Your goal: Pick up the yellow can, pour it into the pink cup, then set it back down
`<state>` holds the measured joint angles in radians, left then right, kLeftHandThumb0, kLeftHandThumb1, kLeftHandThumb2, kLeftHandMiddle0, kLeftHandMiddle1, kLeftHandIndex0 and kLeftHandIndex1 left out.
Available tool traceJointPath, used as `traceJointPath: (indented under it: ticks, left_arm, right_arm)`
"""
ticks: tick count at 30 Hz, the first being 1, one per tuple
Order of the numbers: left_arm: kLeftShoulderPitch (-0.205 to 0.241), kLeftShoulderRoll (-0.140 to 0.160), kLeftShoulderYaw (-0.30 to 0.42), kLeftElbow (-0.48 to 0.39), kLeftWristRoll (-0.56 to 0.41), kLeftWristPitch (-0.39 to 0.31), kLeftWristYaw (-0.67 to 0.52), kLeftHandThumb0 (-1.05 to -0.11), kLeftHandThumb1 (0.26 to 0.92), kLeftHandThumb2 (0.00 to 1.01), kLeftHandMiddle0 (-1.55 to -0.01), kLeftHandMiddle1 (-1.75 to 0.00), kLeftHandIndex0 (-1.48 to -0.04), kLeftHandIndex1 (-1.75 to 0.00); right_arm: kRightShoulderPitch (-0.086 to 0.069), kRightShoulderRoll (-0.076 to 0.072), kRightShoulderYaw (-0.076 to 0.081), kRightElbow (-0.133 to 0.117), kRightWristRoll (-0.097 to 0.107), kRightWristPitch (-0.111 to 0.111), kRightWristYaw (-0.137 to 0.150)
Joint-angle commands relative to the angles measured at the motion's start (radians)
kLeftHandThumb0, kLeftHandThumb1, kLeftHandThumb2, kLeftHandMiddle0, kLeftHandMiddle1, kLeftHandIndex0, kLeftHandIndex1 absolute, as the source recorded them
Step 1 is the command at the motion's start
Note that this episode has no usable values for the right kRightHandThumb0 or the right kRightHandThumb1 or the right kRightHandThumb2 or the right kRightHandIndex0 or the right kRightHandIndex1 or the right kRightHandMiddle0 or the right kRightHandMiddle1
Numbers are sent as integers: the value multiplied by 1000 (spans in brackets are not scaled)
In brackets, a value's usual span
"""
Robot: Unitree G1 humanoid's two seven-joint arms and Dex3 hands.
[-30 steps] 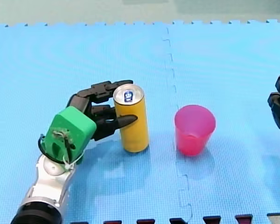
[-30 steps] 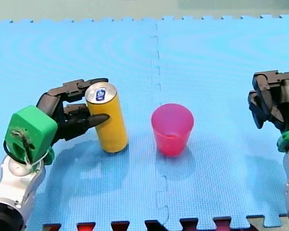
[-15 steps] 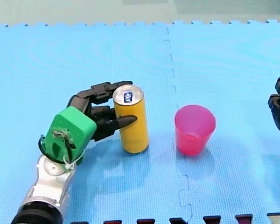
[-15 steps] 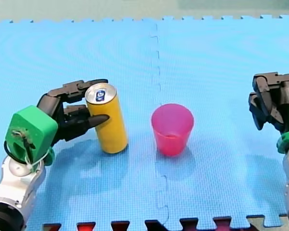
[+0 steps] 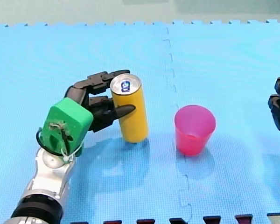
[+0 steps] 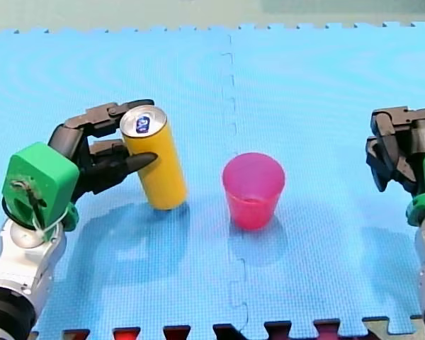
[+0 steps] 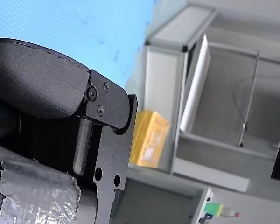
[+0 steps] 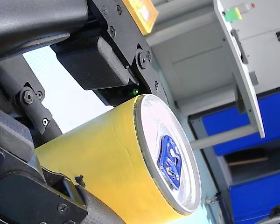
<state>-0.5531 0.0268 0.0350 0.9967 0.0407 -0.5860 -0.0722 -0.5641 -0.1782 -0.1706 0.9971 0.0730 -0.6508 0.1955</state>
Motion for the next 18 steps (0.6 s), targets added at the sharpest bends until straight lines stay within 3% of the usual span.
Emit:
traceJointPath:
  ticks: [1, 11, 18]
  left_arm:
    - [-10, 3, 4, 0, -5, -11, 0, -422, 746, 0, -1375, -11, -1260, -1]
    - [-9, 5, 1, -11, -3, -6, 3, -424, 747, 0, -1377, -8, -1259, 0]
    - [-37, 12, 2, -9, -1, 5, 11, -424, 748, 0, -1380, -7, -1259, 0]
  right_arm:
    - [-4, -3, 0, 1, 0, -2, -4]
    - [-5, 0, 0, 5, 0, -2, -8]
    - [-9, 5, 1, 13, -1, -5, -14]
